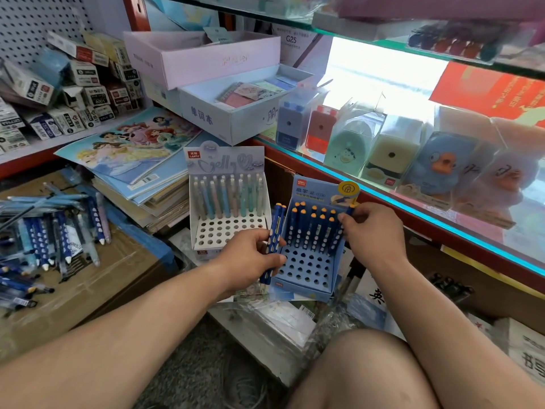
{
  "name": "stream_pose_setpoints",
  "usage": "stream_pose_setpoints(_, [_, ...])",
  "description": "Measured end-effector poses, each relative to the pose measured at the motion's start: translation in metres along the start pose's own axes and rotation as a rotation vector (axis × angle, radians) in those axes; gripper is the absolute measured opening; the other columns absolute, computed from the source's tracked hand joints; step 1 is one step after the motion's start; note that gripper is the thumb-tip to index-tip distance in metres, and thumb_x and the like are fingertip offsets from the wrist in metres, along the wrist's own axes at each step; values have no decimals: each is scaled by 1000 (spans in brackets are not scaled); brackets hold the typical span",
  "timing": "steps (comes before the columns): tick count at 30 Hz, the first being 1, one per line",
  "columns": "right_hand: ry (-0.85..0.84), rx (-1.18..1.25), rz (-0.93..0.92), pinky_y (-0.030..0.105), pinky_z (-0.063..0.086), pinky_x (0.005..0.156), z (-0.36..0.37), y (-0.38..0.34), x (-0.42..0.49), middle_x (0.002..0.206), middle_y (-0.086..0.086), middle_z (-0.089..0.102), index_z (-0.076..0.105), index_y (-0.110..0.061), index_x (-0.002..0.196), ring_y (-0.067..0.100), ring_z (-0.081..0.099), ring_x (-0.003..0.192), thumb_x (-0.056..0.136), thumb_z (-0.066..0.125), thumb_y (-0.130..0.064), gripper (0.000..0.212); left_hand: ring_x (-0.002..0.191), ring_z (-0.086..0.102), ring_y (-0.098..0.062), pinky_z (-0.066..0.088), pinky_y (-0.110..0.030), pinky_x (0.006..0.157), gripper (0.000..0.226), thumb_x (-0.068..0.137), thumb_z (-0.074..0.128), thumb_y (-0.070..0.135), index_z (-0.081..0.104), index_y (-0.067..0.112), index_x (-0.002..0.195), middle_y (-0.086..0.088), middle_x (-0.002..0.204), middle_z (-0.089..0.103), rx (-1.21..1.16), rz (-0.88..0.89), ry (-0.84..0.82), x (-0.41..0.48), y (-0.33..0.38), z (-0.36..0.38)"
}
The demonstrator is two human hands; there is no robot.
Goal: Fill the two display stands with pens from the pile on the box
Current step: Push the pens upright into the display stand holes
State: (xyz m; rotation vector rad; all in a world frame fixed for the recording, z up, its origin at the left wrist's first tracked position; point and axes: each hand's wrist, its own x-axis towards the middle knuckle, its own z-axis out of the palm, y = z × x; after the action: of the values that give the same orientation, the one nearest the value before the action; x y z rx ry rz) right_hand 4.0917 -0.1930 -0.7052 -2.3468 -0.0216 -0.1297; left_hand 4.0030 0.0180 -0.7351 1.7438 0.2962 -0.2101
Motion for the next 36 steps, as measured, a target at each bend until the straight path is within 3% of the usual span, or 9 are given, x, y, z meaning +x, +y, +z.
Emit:
stream_pose_setpoints(8, [-21, -12, 10, 41, 57, 75, 3, 0, 0, 80, -2, 70, 69, -22, 84, 20, 68, 80, 93, 71, -31, 13, 99, 72, -41, 61, -45, 85, 22, 93, 72, 4, 69, 19, 108, -29, 108, 70, 8, -3, -5, -3, 1, -2])
stream_pose_setpoints(11, [-66, -102, -5, 29, 44, 61, 4, -1, -1, 75, -3, 65, 66, -19, 78, 17, 63, 76, 93, 72, -31, 20, 98, 72, -41, 61, -45, 85, 22, 93, 71, 3, 69, 18, 109, -29, 108, 70, 11, -2, -7, -4, 2, -2])
stream_pose_setpoints(19, [-157, -267, -19, 28, 36, 53, 7, 5, 5, 66, -2, 60, 62, -20, 69, 14, 56, 63, 90, 77, -34, 29, 100, 71, -41, 63, -45, 86, 22, 92, 72, 3, 70, 18, 108, -27, 108, 71, 6, -6, -11, -4, 1, -1])
stream_pose_setpoints(22, [-155, -293, -5, 32, 48, 61, 7, 3, 2, 72, -3, 63, 67, -19, 80, 17, 61, 70, 88, 78, -39, 24, 101, 71, -41, 62, -48, 88, 22, 92, 72, 2, 69, 17, 107, -27, 109, 71, -4, -8, -12, -5, 2, 0])
stream_pose_setpoints(25, [-68, -226, -5, 34, 45, 68, 1, -6, -5, 85, -5, 60, 57, -17, 101, 20, 59, 83, 86, 78, -42, 36, 100, 71, -42, 59, -54, 90, 22, 91, 73, 2, 69, 17, 107, -26, 106, 72, 5, -1, -13, -4, 2, 0])
stream_pose_setpoints(28, [-23, -171, -61, 35, 47, 69, -2, -19, -14, 90, -4, 61, 54, -17, 102, 19, 60, 84, 91, 73, -38, 30, 101, 71, -41, 58, -55, 91, 23, 91, 73, 3, 69, 17, 109, -25, 107, 72, 13, -1, -23, -5, 1, 0])
stream_pose_setpoints(30, [-119, -48, -91, 38, 54, 66, 4, -26, -22, 82, -1, 66, 61, -20, 92, 20, 65, 77, 94, 69, -37, 19, 98, 73, -39, 59, -53, 90, 24, 91, 73, 2, 69, 14, 112, -23, 107, 72, 3, -2, -39, -5, 1, 0])
stream_pose_setpoints(33, [-341, 199, -101, 37, 61, 67, 15, -34, -30, 84, 3, 72, 69, -23, 97, 20, 71, 73, 96, 69, -36, 12, 82, 72, -22, 63, -38, 79, 21, 92, 71, 0, 70, 14, 108, -11, 93, 73, -12, 14, -107, -7, 4, 1])
stream_pose_setpoints(36, [-473, 319, -124, 31, 61, 63, 21, -37, -29, 85, 9, 75, 70, -13, 102, 19, 72, 72, 98, 68, -23, 11, 83, 71, -22, 64, -39, 78, 17, 92, 71, -1, 71, 9, 106, -21, 100, 73, -10, 22, -180, -8, 4, 4])
